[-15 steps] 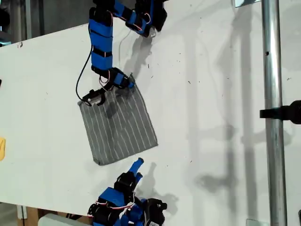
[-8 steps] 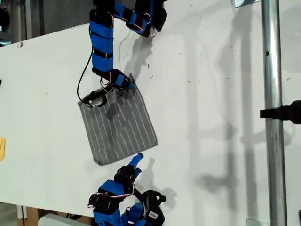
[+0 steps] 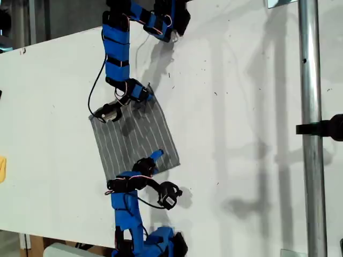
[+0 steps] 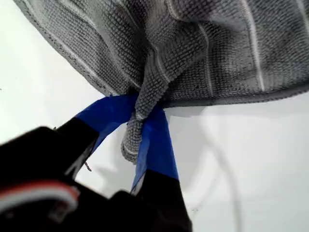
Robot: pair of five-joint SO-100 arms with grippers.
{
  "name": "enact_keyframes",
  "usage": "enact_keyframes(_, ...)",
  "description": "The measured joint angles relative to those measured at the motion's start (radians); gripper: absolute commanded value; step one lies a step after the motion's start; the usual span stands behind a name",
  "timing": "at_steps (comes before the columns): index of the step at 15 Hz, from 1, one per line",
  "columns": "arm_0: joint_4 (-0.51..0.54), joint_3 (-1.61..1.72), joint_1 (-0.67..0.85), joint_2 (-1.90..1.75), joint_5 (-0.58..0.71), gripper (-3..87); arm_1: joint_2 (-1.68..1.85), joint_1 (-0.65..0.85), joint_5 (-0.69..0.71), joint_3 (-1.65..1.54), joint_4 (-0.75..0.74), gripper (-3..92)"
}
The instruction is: Grasp corners of a towel and fold twice.
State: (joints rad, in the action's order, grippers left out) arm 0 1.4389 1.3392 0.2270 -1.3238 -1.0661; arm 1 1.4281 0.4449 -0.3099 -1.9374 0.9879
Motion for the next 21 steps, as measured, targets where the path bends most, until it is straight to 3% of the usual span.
enact_keyframes(3,-0.061,-0.066,0.008,0.236,-0.011,30.8,0.002,-0.005,-0.006,0.0,0.0,-0.3)
enact_keyframes(6,-0.074,-0.103,0.008,0.345,-0.031,21.3,0.009,-0.011,-0.006,-0.002,0.0,-0.3)
enact_keyframes(7,-0.077,-0.109,0.008,0.348,-0.048,16.2,0.011,-0.011,-0.006,-0.003,0.0,-0.3)
enact_keyframes(8,-0.083,-0.11,0.006,0.354,-0.06,-0.4,0.012,-0.011,-0.009,-0.008,0.0,-0.3)
enact_keyframes(9,-0.084,-0.112,0.005,0.354,-0.078,-2.8,0.012,-0.011,-0.012,-0.011,0.0,-0.3)
enact_keyframes(13,-0.091,-0.15,-0.003,0.367,-0.087,-2.8,0.021,-0.026,-0.021,-0.02,-0.012,-0.3)
enact_keyframes(16,-0.02,-0.212,-0.014,0.368,-0.114,-2.7,0.083,-0.038,-0.067,-0.049,-0.011,-0.3)
enact_keyframes(19,0.126,-0.322,-0.092,0.368,-0.176,-2.7,0.275,-0.156,-0.192,-0.12,0.044,-0.3)
enact_keyframes(21,0.15,-0.337,-0.201,0.35,-0.216,-2.7,0.414,-0.302,-0.336,-0.164,0.075,-0.3)
